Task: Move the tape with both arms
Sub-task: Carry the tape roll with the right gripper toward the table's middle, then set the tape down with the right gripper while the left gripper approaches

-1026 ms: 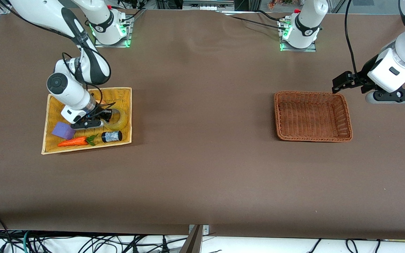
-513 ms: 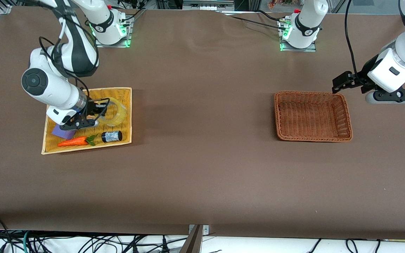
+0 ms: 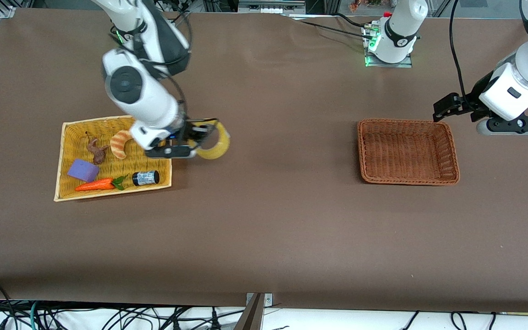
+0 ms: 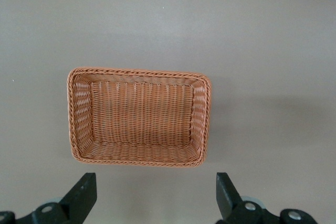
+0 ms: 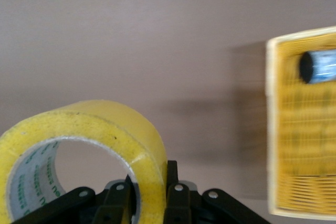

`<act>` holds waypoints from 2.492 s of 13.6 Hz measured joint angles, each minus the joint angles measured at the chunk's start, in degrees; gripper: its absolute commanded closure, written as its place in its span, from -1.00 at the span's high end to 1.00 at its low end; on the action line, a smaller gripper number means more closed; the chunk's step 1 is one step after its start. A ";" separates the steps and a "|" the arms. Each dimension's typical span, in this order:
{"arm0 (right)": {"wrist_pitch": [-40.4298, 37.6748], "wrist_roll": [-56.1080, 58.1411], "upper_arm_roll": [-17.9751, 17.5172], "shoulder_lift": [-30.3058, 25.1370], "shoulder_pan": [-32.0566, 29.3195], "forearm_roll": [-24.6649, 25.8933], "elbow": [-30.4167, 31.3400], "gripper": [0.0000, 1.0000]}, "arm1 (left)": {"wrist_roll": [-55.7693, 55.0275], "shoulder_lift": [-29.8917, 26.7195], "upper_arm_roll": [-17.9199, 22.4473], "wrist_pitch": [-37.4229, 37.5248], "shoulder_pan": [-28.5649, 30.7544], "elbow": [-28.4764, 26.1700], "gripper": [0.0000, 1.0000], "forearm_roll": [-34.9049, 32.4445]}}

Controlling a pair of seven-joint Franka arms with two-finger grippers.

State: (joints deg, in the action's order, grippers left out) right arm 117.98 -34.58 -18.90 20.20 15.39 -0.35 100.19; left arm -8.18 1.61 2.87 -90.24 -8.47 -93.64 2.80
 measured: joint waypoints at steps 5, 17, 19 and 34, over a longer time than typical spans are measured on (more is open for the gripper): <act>6.72 -19.09 0.05 15.52 11.86 9.36 -9.94 -0.95 | 0.00 -0.04 -0.10 0.37 -0.09 0.01 1.00 0.00; 13.32 -24.42 0.78 28.14 15.63 15.23 -15.91 -0.95 | 0.00 2.16 -0.23 0.44 -0.07 -0.18 1.00 0.65; 13.95 -24.42 0.76 28.90 15.64 15.67 -15.94 -0.93 | 0.00 2.92 -0.49 0.43 -0.07 -0.25 1.00 0.66; -8.76 -10.11 1.09 13.83 9.44 14.61 -23.83 1.00 | -7.22 7.54 -7.10 -1.02 -0.09 -1.52 1.00 6.57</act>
State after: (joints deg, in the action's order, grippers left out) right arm 109.21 -44.69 -17.81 34.02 24.83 14.26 76.36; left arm -15.40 9.16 -4.23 -91.26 -8.56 -95.16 9.38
